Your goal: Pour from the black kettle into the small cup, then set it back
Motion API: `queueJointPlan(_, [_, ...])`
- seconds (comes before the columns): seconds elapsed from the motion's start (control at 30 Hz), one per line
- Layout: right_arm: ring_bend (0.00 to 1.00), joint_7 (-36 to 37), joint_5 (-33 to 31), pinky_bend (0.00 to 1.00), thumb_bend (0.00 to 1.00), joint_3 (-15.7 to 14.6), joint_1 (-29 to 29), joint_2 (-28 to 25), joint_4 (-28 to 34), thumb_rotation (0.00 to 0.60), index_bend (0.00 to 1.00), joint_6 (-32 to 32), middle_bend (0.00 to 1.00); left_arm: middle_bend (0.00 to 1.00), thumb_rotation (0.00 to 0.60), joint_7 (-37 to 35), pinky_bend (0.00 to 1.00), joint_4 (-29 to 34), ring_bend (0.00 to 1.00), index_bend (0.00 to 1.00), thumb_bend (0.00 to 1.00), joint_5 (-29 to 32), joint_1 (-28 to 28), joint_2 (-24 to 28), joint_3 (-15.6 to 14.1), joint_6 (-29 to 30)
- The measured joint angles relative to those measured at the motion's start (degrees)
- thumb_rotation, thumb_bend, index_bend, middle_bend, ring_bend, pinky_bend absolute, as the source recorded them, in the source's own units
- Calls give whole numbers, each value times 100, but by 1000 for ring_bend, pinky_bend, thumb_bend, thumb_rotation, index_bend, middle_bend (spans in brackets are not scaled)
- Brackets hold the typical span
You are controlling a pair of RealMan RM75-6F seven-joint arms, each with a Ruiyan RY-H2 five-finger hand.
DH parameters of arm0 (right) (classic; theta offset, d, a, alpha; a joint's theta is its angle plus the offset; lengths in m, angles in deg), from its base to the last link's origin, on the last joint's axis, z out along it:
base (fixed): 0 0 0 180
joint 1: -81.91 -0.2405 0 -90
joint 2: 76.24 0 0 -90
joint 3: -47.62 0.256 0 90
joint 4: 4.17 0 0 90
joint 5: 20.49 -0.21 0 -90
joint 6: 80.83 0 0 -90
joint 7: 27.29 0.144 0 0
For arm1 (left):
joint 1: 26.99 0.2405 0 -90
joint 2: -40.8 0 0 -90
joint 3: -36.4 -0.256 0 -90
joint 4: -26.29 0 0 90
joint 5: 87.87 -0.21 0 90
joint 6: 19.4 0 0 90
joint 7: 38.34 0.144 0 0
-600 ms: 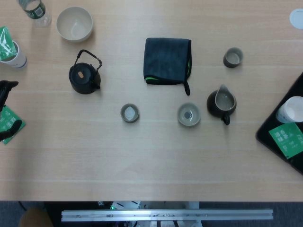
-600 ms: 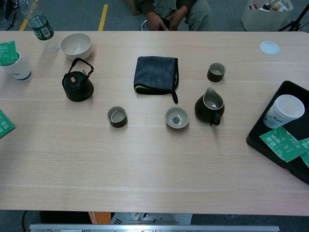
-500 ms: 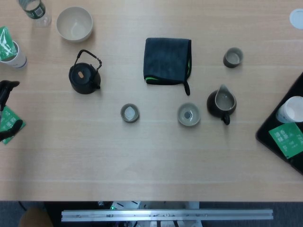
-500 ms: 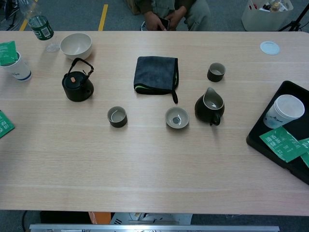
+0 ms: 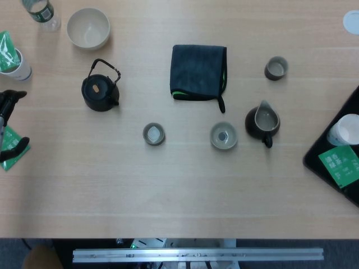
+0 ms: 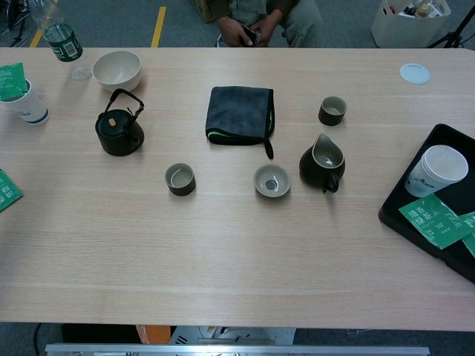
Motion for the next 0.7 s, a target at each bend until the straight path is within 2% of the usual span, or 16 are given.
queueJointPlan(0.23, [232,136,54,230,0,86,-172,-138,134,600,358,123,386,204,600,-235,190,18,209,168,194,-37,-341,103,103,-415])
queueJointPlan(0.33, [232,85,103,230,0,115,-236,-176,210,600,358,148,386,183,600,-329,184,-9,176,136,194,-65,-551,114,152,-674])
queueJointPlan(0.7, [232,-91,192,230,0,115,-323,-174,364,600,358,169,386,98,600,-682,127,-354,79,32,195,17,-1530,-9,312,-1995])
